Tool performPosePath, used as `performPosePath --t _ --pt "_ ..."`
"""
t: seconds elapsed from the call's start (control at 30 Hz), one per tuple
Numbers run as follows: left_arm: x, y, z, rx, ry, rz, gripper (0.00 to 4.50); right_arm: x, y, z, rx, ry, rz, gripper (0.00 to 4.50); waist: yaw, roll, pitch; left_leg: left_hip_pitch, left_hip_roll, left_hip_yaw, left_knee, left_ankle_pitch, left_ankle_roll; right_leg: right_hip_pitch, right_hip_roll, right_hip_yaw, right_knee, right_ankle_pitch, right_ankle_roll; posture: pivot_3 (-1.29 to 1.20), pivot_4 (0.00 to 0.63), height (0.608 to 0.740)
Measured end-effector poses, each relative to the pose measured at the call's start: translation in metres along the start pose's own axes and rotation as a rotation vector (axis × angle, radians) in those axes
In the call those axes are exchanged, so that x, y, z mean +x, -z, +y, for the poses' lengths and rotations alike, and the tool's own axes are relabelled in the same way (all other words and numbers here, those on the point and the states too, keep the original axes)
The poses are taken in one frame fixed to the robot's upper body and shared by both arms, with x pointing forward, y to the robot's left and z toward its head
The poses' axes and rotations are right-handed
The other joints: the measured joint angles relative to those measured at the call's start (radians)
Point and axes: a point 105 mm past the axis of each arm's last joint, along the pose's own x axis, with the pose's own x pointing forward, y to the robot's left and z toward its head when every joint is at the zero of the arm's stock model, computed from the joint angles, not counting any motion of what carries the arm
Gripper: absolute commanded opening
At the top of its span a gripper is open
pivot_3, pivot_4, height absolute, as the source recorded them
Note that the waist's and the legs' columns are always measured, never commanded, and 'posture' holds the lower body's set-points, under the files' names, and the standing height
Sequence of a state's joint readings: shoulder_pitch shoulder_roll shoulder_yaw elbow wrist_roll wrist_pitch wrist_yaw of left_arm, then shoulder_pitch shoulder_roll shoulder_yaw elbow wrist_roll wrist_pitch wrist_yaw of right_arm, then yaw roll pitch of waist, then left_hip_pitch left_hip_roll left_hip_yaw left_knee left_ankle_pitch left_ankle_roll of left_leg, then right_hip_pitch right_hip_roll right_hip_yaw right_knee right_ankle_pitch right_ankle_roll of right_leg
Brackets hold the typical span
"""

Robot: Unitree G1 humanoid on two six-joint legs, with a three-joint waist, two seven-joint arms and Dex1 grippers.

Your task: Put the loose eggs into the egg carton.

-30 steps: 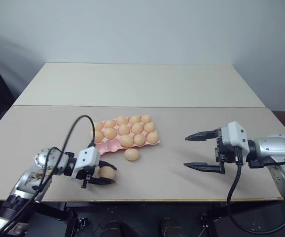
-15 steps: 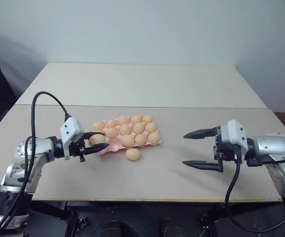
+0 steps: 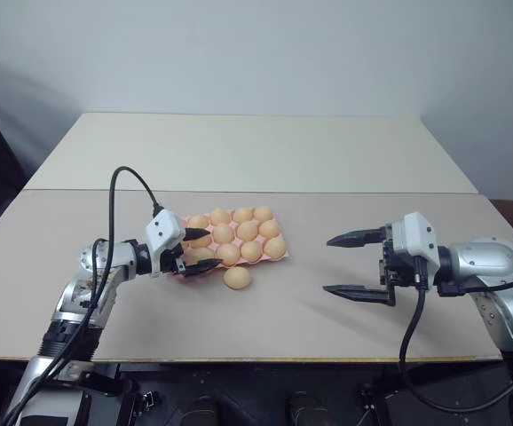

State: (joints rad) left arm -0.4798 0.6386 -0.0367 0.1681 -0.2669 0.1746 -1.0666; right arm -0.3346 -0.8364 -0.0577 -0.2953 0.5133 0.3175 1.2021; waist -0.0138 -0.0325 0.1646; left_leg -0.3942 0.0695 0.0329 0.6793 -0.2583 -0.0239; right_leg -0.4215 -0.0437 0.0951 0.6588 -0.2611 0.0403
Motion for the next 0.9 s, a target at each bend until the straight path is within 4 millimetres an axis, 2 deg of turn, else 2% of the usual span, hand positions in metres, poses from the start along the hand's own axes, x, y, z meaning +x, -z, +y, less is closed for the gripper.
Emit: performPosePath --t 0.13,0.3,0.57,0.77,0.9 --pt "-0.004 -0.001 0.0 0.0 0.007 -0.002 4.47 0.001 0.0 0.002 -0.002 0.004 -0.001 4.5 -0.001 0.0 0.0 0.0 0.0 0.0 0.0 0.0 0.0 0.0 0.0 0.0 0.0 0.0 0.0 0.0 0.15 0.74" --pt "-0.025 -0.009 0.003 0.026 -0.01 -0.006 4.47 0.001 0.0 0.004 0.002 0.01 -0.007 4.5 -0.002 0.0 0.0 0.0 0.0 0.0 0.0 0.0 0.0 -0.001 0.0 0.0 0.0 0.0 0.0 0.0 0.15 0.74" --pt "-0.088 -0.018 0.001 -0.021 -0.02 -0.006 4.47 0.0 -0.001 0.004 0.006 0.009 -0.013 4.5 -0.003 0.0 0.0 0.0 0.0 0.0 0.0 0.0 0.0 -0.001 0.0 0.0 0.0 0.0 0.0 0.0 0.15 0.74" --pt "-0.135 -0.006 -0.013 -0.096 0.011 0.074 4.47 -0.004 0.006 0.0 0.04 0.011 -0.006 4.5 -0.003 0.0 0.0 0.0 0.001 0.001 -0.001 0.0 0.0 -0.001 0.0 0.0 0.0 0.0 0.0 0.0 0.15 0.74" --pt "-0.149 0.0 -0.019 -0.129 -0.014 0.101 4.47 -0.005 0.008 0.0 0.049 0.007 -0.005 4.5 0.001 0.0 0.0 0.0 0.001 0.001 -0.001 0.0 0.0 -0.001 0.0 -0.001 0.0 0.0 0.0 0.0 0.15 0.74"
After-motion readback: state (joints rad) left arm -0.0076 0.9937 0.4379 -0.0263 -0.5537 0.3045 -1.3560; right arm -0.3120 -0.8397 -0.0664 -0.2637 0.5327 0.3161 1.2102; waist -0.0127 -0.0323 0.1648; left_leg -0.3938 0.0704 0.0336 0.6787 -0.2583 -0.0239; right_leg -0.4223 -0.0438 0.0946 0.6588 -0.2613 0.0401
